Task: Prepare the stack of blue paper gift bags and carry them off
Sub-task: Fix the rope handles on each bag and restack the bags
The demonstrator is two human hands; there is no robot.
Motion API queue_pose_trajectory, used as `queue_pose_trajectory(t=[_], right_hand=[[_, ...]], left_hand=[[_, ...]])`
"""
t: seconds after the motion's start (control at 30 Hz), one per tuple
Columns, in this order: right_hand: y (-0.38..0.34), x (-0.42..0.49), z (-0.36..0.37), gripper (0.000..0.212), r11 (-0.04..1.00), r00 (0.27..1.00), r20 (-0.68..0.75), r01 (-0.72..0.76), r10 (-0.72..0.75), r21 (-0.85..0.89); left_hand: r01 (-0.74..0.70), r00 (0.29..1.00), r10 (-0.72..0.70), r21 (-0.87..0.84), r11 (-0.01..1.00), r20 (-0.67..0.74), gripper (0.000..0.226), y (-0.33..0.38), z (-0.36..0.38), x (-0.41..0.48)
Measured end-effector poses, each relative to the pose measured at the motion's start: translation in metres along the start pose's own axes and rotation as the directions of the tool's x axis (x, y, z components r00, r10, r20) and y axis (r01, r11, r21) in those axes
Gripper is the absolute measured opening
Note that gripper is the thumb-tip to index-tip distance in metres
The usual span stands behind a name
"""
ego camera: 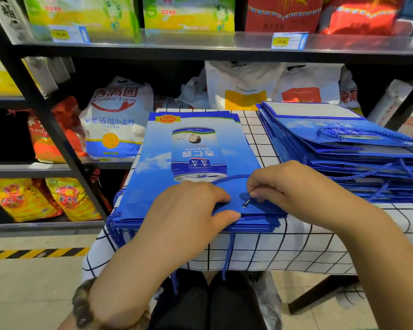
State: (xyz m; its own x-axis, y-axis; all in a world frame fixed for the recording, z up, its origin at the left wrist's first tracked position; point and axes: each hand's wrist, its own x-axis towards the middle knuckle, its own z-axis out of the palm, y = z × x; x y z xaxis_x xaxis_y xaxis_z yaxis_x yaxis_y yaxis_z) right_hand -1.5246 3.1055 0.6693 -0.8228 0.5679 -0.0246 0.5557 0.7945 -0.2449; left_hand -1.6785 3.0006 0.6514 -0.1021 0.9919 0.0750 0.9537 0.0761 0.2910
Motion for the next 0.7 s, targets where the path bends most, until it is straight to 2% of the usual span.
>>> queue_pose_trajectory(t=[0.1, 0.23, 0.4, 0.47, 0.7], right_hand=[[-0.004, 0.000, -0.003, 0.013, 0.997, 1.000, 0.015, 0.004, -0.003, -0.072], [-0.008, 0.000, -0.003, 0.017, 0.991, 1.000, 0.002, 0.014, -0.014, -0.136], [-0.009, 0.002, -0.001, 0.014, 0.996, 0.998, -0.048, 0.043, -0.039, 0.078], [-0.008, 0.003, 0.003, 0.015, 0.994, 0.997, -0.063, 0.047, -0.041, 0.101], [0.000, -0.010, 0.007, 0.039, 0.983, 0.996, -0.056, 0.073, -0.065, 0.171]], left_hand=[[0.005, 1.000, -0.005, 0.011, 1.000, 0.007, 0.058, 0.000, 0.000, 0.000], [0.023, 1.000, -0.023, -0.005, 1.000, -0.001, 0.056, 0.001, 0.000, 0.000], [0.025, 0.999, -0.025, -0.040, 0.999, -0.019, 0.046, 0.001, -0.001, 0.000], [0.015, 0.999, -0.017, -0.049, 0.999, -0.041, 0.036, 0.004, -0.002, 0.001], [-0.012, 0.978, 0.035, 0.109, 0.994, -0.207, 0.034, 0.007, -0.003, 0.009]])
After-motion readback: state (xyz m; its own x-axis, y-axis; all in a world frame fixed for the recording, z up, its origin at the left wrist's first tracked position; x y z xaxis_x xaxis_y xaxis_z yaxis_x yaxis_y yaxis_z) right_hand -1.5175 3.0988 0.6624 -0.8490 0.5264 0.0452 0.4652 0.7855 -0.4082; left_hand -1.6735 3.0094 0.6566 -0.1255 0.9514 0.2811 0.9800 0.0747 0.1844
